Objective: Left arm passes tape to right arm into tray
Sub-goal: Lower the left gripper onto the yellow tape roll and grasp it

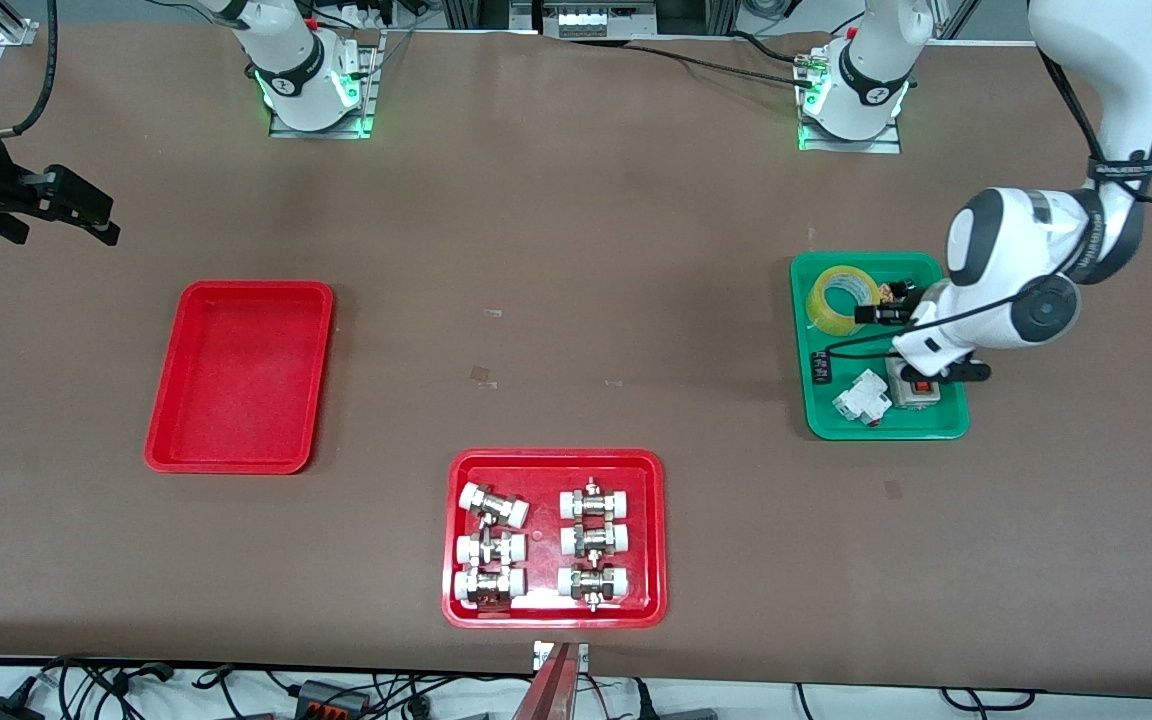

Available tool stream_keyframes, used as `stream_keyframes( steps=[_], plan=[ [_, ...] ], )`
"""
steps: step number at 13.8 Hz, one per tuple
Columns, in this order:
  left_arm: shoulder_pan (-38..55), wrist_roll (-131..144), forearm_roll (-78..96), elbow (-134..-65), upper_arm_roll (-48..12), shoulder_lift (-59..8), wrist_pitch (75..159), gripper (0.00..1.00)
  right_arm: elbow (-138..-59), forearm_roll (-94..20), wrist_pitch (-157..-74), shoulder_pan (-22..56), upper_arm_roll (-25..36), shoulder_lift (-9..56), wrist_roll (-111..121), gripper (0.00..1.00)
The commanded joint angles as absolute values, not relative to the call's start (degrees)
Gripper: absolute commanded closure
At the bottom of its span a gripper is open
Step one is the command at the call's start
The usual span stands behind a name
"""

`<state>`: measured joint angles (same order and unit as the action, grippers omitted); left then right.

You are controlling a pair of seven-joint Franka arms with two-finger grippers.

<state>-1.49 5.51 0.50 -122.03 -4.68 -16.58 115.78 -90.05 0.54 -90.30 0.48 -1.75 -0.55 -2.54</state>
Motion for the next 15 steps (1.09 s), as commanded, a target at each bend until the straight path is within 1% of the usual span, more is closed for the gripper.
stream_keyframes(
  steps=[1,5,6,8,10,11,12,13,15],
  plan=[
    [-1.58,5.89,0.79,-126.73,-4.92,-14.24,117.94,0.0,-88.95,0.97,-89.65,0.26,-2.11,-0.26,-3.43,0.0],
    [-1.58,5.98,0.7,-127.88,-4.83,-16.17,120.75,0.0,-88.95,0.97,-89.56,0.26,-2.11,-0.35,-3.34,0.0],
    [-1.5,5.98,0.7,-129.53,-4.83,-16.0,123.2,0.01,-88.95,0.97,-89.56,0.26,-2.11,-0.26,-3.34,0.0],
    [-1.32,5.98,0.62,-130.6,-4.83,-15.99,124.98,0.15,-88.95,0.97,-89.56,0.26,-2.11,-0.35,-3.34,0.0],
    [-1.41,5.89,0.44,-130.61,-4.83,-16.0,125.42,0.35,-88.95,0.88,-89.56,0.26,-2.11,-0.35,-3.34,0.0],
    [-1.41,5.89,0.44,-130.61,-4.83,-16.0,125.42,0.41,-88.95,0.88,-89.56,0.26,-2.11,-0.35,-3.34,0.0],
    [-1.32,5.89,0.35,-130.61,-4.83,-16.0,125.42,0.5,-88.95,0.88,-89.56,0.26,-2.11,-0.35,-3.43,0.0],
    [-1.32,5.71,0.26,-130.61,-4.83,-15.91,125.42,0.64,-88.95,0.79,-89.56,0.26,-2.11,-0.44,-3.34,0.0],
    [-1.41,4.83,-0.43,-130.61,-4.75,-15.91,125.85,0.82,-88.86,0.7,-89.56,0.26,-2.11,-0.44,-3.34,0.0]
  ],
)
